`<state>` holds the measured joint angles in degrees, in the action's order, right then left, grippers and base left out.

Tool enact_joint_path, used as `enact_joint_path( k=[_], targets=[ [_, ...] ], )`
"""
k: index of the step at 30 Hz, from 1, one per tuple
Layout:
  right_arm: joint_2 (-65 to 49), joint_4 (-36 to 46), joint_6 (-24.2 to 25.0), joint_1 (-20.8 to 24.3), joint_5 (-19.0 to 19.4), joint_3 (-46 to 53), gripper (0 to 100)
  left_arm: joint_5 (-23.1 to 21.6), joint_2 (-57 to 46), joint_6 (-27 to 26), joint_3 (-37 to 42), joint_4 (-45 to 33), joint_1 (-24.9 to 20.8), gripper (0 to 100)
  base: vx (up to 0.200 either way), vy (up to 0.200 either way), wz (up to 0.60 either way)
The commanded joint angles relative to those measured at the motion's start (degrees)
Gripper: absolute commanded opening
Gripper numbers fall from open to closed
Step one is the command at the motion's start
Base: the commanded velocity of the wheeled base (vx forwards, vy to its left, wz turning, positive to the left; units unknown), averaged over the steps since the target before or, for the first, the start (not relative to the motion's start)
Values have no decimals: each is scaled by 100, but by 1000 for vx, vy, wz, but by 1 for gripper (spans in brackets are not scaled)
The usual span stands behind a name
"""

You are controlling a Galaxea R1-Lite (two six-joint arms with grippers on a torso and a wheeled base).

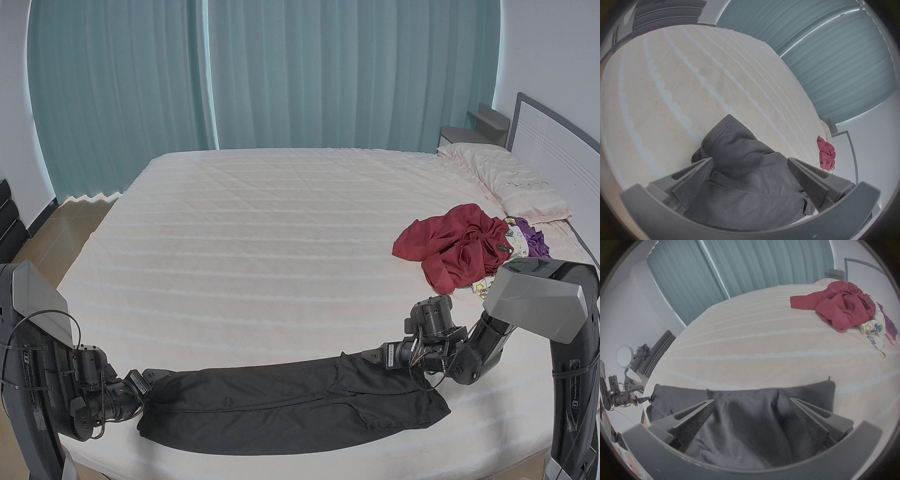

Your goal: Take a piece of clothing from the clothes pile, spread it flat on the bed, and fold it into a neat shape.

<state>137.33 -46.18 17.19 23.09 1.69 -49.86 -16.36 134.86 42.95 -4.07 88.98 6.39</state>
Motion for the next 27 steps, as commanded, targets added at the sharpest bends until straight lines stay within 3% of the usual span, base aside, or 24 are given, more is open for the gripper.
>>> enact_joint_path(
  k=[1,8,9,27],
  targets=[
    [-31,206,4,38,94,-24,100,1,5,3,3,67,3,100,0,0,0],
    [13,399,-5,38,173,-103,100,1,5,3,-6,67,12,100,0,0,0],
    [13,443,4,38,182,-129,0,1,5,3,-6,67,3,100,0,0,0],
    [-101,434,188,-191,200,-85,0,1,5,3,-6,67,3,100,0,0,0]
  ],
)
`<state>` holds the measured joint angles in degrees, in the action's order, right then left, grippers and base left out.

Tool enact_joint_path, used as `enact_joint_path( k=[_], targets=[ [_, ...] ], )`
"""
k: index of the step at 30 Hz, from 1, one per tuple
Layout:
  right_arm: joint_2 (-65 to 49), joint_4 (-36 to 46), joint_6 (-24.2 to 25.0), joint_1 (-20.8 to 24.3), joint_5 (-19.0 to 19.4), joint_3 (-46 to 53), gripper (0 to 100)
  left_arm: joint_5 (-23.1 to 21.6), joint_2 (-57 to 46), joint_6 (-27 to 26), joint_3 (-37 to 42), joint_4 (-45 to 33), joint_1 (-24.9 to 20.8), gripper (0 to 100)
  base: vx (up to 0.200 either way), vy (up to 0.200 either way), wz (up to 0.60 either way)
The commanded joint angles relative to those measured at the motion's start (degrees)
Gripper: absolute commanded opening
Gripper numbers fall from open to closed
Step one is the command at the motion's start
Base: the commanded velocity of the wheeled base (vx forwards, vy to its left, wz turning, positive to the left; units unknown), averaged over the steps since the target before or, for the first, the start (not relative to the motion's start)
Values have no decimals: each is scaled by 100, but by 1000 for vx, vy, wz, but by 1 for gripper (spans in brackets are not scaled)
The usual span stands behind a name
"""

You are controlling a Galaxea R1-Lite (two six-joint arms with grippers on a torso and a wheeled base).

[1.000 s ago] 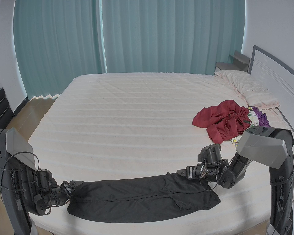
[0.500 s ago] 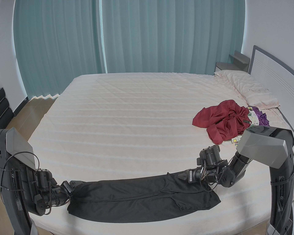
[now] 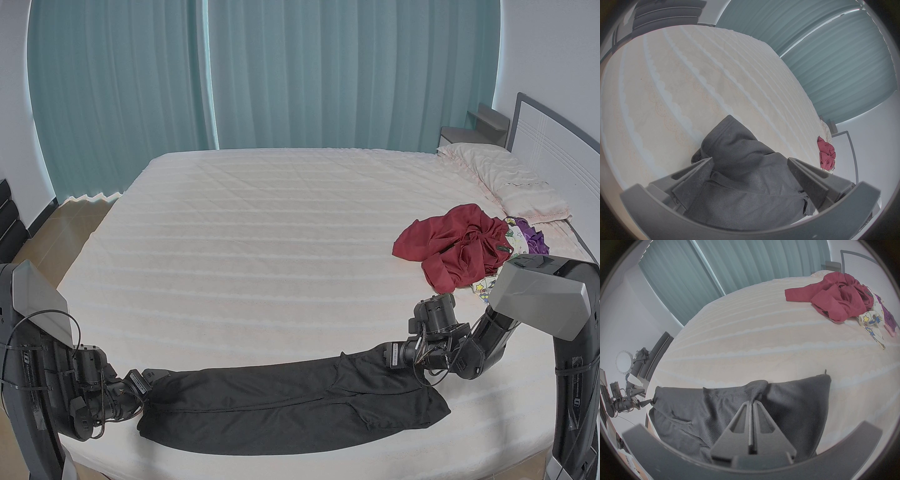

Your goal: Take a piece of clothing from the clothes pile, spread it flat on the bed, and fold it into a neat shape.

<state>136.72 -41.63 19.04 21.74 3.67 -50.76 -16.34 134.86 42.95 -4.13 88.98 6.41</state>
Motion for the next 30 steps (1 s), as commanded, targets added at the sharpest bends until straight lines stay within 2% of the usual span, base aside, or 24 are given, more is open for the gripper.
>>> enact_joint_path(
  k=[1,21,22,28,30],
  targets=[
    [-40,-21,3,-55,2,5,0,-1,5,3,0,67,0,100,0,0,0],
    [-216,129,-58,-178,-24,66,0,34,5,3,0,67,0,100,0,0,0],
    [-233,173,-58,-178,-24,75,100,34,5,3,0,67,0,100,0,0,0],
    [-427,146,21,-310,-51,102,100,43,-30,3,35,67,9,100,0,0,0],
    [-541,146,196,-328,-86,189,100,43,-39,3,97,67,9,100,0,0,0]
  ],
)
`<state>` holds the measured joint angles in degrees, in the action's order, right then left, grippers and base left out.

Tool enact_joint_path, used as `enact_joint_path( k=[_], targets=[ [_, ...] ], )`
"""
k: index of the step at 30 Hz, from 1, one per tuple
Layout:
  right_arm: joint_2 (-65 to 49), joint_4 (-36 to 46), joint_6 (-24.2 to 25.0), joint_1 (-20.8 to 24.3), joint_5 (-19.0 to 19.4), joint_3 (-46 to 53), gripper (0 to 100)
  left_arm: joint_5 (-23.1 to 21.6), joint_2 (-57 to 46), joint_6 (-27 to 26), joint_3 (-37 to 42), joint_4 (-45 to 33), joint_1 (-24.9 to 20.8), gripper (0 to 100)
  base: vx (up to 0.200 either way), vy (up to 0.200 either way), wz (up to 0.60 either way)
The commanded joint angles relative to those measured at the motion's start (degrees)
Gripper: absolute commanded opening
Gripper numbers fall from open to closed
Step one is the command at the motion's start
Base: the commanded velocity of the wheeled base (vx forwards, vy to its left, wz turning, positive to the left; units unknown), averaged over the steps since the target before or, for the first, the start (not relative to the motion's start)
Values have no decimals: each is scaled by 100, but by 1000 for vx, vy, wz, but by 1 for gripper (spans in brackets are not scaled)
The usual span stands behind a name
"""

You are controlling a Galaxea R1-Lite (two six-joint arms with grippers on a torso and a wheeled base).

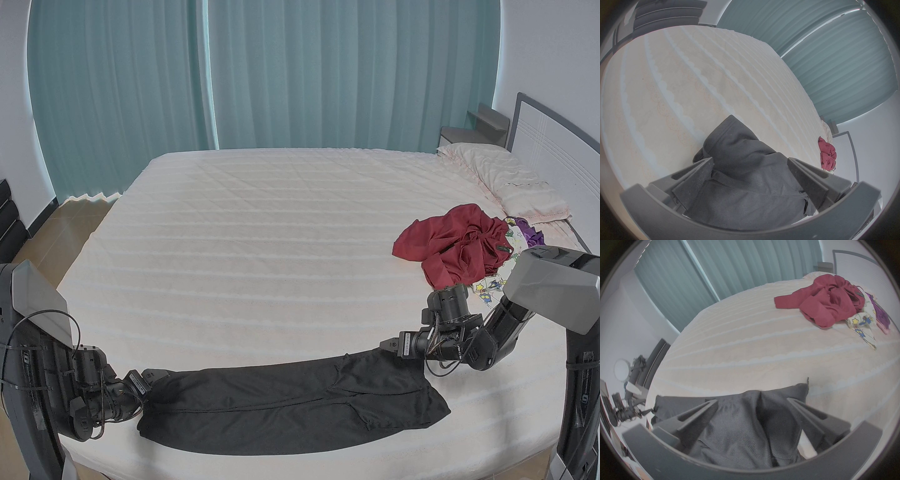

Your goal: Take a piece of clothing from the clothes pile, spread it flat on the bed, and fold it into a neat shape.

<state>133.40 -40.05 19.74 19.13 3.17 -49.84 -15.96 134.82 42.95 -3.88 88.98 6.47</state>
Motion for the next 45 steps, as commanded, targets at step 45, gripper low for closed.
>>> enact_joint_path(
  k=[45],
  targets=[
    [-280,-2086,2061,-58,-115,1951,100,1719,686,-348,-606,67,-595,100,-27,0,0]
  ],
)
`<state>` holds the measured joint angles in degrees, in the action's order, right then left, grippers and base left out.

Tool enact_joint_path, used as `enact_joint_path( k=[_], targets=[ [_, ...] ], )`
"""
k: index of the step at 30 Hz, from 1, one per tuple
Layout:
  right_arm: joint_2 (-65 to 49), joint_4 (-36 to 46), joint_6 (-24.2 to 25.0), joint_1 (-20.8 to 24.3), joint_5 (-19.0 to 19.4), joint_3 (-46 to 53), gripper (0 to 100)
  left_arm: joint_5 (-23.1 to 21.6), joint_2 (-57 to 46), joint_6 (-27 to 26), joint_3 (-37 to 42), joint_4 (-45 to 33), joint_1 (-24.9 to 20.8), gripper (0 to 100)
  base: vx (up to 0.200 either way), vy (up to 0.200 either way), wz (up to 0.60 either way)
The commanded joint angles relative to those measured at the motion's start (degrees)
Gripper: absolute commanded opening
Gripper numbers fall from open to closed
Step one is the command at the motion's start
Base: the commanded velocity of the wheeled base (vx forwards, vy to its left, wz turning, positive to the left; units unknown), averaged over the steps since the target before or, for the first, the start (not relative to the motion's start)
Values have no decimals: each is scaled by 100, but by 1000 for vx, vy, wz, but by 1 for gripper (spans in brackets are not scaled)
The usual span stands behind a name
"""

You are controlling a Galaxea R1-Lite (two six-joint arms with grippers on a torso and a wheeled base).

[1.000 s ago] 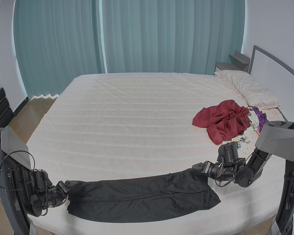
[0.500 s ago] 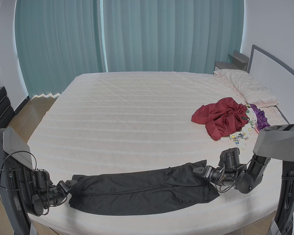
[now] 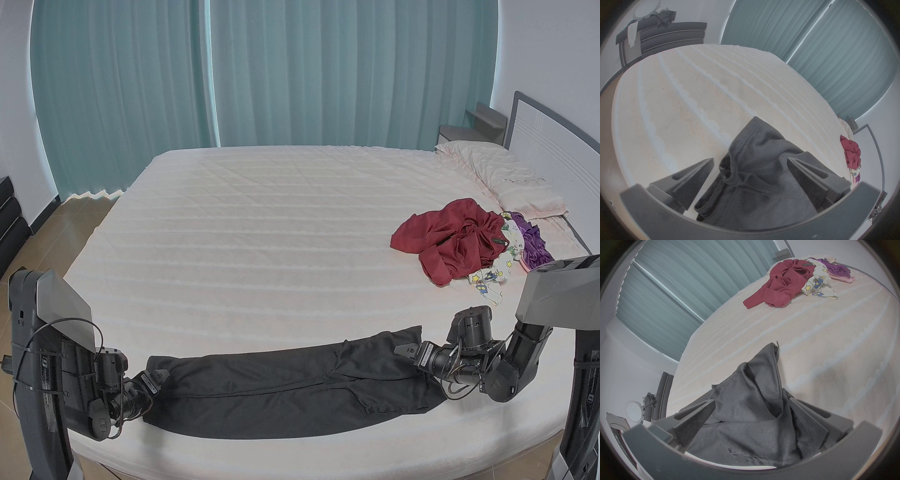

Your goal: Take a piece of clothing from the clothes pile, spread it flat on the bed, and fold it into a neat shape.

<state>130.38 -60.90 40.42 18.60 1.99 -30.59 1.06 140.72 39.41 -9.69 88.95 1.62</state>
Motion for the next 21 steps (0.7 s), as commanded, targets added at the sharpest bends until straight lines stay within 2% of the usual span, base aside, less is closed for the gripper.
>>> enact_joint_path(
  k=[1,7,15,21],
  targets=[
    [23,0,-8,-6,3,26,100,35,61,5,-33,69,-127,0,0,0,0],
    [58,61,-149,-59,-172,44,100,175,-194,5,-77,69,-136,0,0,0,0],
    [225,96,-272,-120,-172,-61,100,184,-484,14,-50,69,-109,0,0,0,0],
    [462,131,-307,-76,-172,-492,100,184,-580,75,-147,69,-101,0,0,0,0]
  ],
)
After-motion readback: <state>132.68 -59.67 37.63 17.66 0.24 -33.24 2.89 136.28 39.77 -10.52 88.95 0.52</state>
